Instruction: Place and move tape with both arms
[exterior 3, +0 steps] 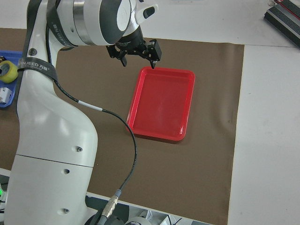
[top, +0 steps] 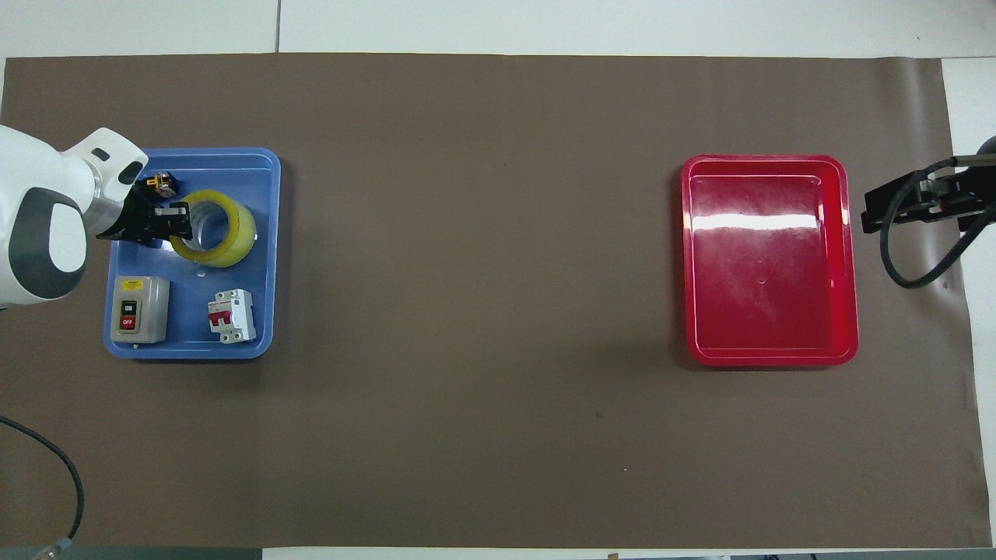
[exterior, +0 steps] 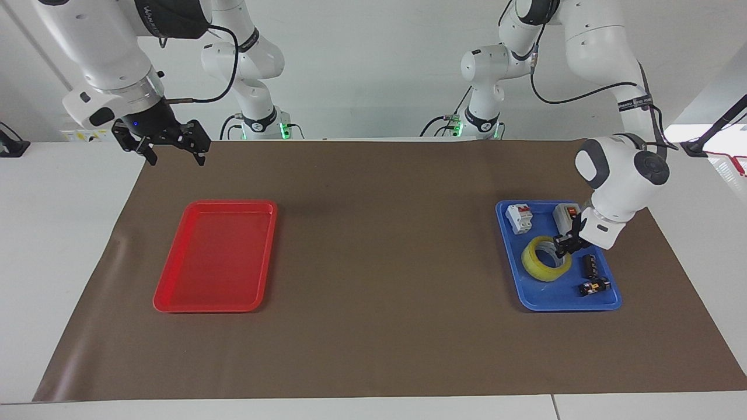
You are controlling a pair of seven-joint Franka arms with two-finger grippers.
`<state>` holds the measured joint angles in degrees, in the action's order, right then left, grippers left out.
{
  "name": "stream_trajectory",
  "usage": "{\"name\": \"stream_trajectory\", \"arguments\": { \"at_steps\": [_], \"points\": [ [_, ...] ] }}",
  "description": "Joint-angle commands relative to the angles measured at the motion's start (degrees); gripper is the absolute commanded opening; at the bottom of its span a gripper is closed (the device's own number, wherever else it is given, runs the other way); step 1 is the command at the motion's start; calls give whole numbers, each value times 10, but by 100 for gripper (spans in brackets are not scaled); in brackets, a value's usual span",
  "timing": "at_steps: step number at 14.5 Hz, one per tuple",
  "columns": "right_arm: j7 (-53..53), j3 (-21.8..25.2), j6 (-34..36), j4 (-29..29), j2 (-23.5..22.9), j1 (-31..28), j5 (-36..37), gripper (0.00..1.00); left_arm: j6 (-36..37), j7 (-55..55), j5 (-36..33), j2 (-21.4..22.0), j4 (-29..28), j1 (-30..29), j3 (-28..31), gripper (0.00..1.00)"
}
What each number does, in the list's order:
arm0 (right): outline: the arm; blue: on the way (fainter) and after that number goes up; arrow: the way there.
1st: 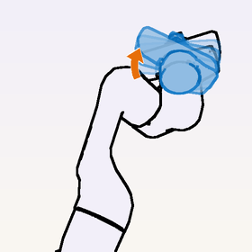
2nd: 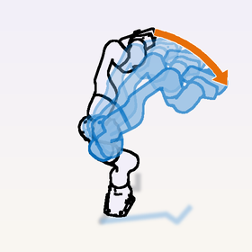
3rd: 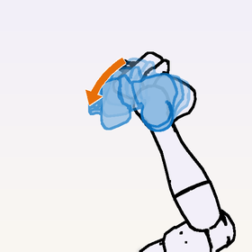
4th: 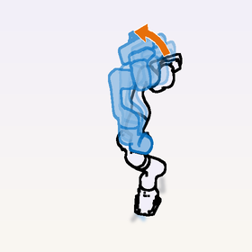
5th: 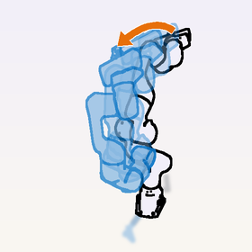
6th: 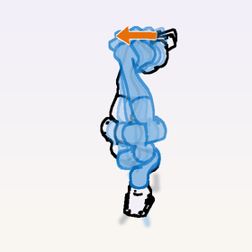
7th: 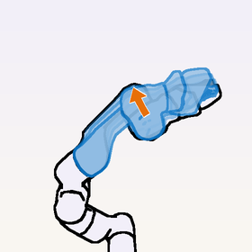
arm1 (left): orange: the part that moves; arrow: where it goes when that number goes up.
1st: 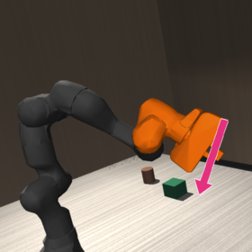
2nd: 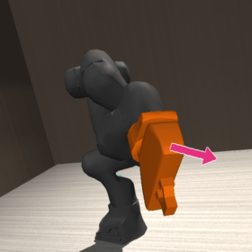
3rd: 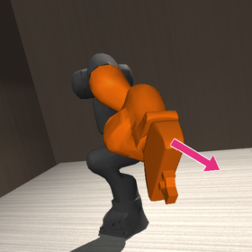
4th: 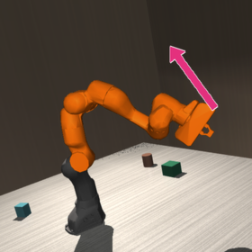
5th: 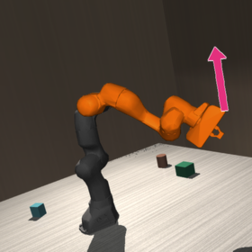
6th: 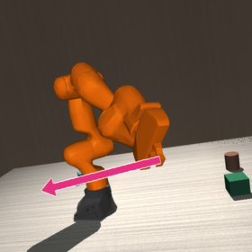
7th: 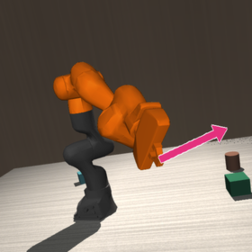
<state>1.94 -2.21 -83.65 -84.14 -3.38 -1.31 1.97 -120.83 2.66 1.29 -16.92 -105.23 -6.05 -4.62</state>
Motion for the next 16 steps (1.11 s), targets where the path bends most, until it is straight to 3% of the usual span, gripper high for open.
{"name": "stream_trajectory", "arguments": {
  "at_steps": [1,3,5,8,10,13,15,16],
  "points": [
    [-13,-3,-9,-9,5,-4,1,100,180,96,-12,-29,179,66,3,0],
    [-13,-3,-9,-9,5,-4,1,100,251,222,-12,-57,256,156,3,0],
    [-13,-3,-9,-9,5,-4,1,100,228,341,-19,-58,255,232,3,0],
    [-13,-3,-9,-9,5,-4,0,100,152,449,-19,-58,198,312,2,0],
    [-13,-3,-9,-10,6,-4,0,100,96,488,-20,-79,162,342,3,0],
    [-12,-2,-8,-19,8,-11,0,100,30,490,-22,-84,101,349,3,0],
    [-12,-1,-5,-21,9,-7,-1,100,16,490,-23,-82,91,348,3,0],
    [-13,-2,-10,-20,9,-5,5,100,20,491,-23,-82,93,348,3,59]
  ]
}}
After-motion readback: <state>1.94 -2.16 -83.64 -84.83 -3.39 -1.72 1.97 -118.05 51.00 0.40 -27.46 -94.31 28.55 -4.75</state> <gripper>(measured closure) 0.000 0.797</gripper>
